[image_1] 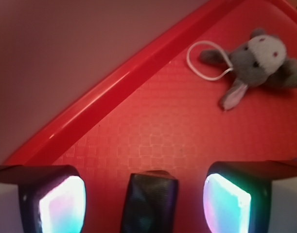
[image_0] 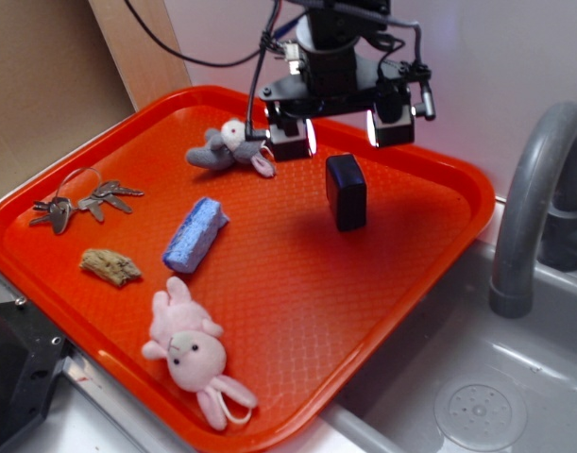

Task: Grab the black box.

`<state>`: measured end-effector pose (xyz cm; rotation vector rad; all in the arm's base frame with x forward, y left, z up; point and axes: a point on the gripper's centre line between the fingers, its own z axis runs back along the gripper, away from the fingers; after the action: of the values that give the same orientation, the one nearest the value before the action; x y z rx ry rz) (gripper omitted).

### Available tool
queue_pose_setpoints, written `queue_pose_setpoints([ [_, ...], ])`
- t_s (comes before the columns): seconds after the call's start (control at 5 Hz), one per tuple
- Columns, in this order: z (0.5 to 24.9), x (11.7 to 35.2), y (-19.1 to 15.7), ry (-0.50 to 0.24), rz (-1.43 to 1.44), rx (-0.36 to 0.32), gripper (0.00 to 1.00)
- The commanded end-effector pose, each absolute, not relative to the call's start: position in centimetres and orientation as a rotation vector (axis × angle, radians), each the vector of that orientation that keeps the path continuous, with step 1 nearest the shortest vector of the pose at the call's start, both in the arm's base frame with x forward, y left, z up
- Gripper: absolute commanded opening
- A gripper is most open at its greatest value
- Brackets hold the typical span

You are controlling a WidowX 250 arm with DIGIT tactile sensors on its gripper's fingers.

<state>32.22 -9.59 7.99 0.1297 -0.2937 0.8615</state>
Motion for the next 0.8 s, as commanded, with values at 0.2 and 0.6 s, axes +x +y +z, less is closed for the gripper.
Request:
queue_pose_setpoints([
  [0.2,4.0,32.6,-9.5,-0.143,0.863,0.048,1.0],
  [0.6,8.7,30.8,-7.2,-0.056,0.63,0.04,0.0],
])
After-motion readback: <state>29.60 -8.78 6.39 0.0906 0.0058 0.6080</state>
